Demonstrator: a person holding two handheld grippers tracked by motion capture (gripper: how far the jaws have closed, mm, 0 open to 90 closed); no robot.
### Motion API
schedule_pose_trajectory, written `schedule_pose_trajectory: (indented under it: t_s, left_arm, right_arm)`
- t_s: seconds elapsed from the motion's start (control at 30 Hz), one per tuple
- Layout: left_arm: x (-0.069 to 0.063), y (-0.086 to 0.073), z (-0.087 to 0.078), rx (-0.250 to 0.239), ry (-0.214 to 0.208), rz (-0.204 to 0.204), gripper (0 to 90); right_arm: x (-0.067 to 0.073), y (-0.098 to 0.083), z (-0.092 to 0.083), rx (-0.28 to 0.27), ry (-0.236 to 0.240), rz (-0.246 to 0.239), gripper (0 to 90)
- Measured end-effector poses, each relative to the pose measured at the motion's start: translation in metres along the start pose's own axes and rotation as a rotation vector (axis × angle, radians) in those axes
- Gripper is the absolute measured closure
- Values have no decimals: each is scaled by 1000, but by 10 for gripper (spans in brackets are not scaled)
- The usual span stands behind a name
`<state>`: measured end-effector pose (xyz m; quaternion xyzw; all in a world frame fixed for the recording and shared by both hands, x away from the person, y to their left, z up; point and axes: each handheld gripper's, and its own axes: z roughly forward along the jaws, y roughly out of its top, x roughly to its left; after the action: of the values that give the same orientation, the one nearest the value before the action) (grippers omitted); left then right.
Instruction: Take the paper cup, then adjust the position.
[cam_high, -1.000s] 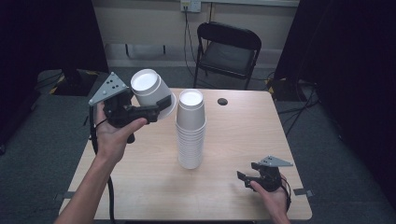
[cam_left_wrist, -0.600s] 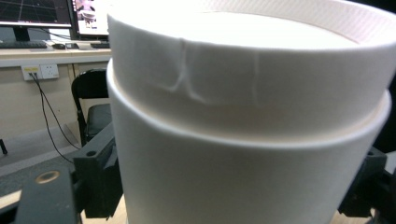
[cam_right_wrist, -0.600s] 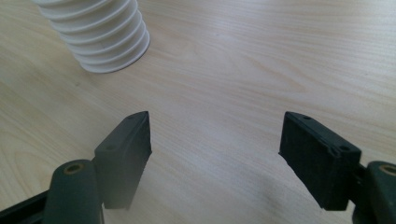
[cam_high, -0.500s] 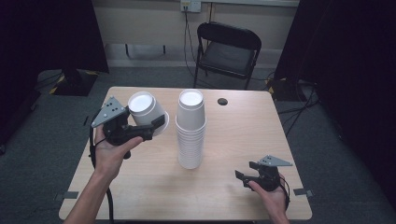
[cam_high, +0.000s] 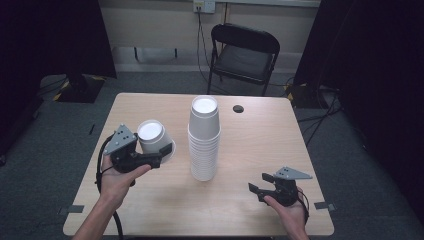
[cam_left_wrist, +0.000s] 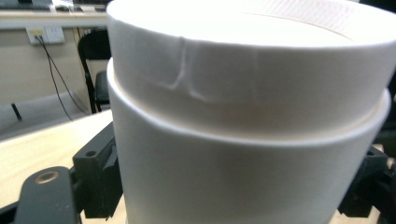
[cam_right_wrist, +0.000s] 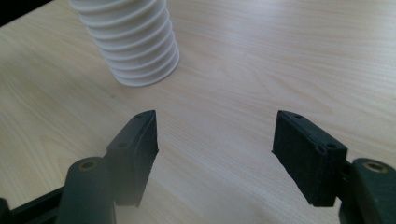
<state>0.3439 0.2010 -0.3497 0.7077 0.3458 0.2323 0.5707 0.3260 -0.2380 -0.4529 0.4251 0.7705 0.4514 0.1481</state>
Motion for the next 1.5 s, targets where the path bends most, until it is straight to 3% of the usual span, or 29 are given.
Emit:
schedule_pose_trajectory:
  t_s: [0.2,0.47,0.63,0.93,1.07,1.17,1.4,1.5]
  left_arm:
    - [-3,-21,-5,4,-2,-4,154]
    - [-8,-48,5,70,-34,4,154]
    - [-14,-54,6,84,-73,12,154]
    - [-24,-60,10,102,-89,3,153]
    - [-26,-64,13,118,-106,-82,154]
    - [-29,-66,15,124,-129,-120,155]
    - [-36,-67,17,100,-179,-197,154]
    - [-40,-65,18,95,-200,-207,154]
  right_arm:
    - [7,3,-4,-15,13,-18,313]
    - [20,8,-2,0,41,-54,311]
    - [27,13,-2,-5,74,-62,327]
    - [48,21,9,20,127,-128,378]
    - [62,25,14,16,156,-159,397]
    - [73,28,18,15,176,-189,407]
    - [97,34,30,19,229,-256,454]
    - [104,34,36,27,258,-265,454]
